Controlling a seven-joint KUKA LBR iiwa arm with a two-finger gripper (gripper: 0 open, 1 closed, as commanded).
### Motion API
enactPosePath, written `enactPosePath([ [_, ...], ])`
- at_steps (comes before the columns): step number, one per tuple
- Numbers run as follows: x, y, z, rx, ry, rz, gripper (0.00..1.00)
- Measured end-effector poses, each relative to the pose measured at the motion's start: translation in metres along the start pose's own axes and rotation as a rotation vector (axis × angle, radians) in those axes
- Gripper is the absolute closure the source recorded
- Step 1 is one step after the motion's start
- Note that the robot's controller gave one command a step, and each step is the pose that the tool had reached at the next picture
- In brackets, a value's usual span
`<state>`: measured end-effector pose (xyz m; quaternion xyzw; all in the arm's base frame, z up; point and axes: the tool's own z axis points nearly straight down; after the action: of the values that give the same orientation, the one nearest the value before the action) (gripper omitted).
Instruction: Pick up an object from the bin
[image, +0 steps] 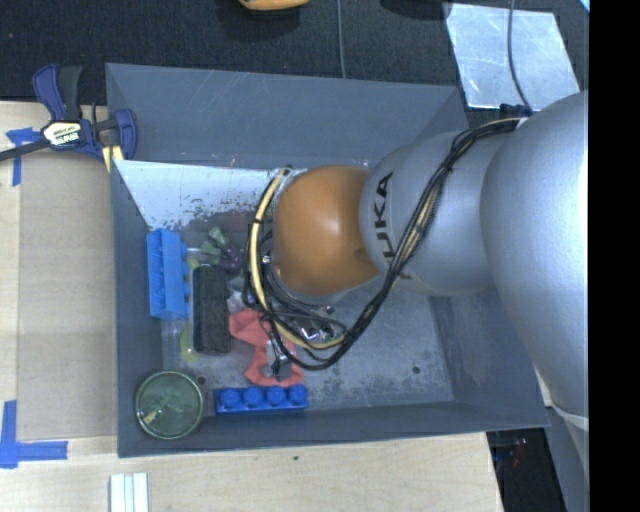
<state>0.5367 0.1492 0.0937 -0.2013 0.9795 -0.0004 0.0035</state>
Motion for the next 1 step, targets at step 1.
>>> enactPosePath([
  [1,-0.0053,-0.0002,0.0188,0.0,0.001,-0.157,0.0],
])
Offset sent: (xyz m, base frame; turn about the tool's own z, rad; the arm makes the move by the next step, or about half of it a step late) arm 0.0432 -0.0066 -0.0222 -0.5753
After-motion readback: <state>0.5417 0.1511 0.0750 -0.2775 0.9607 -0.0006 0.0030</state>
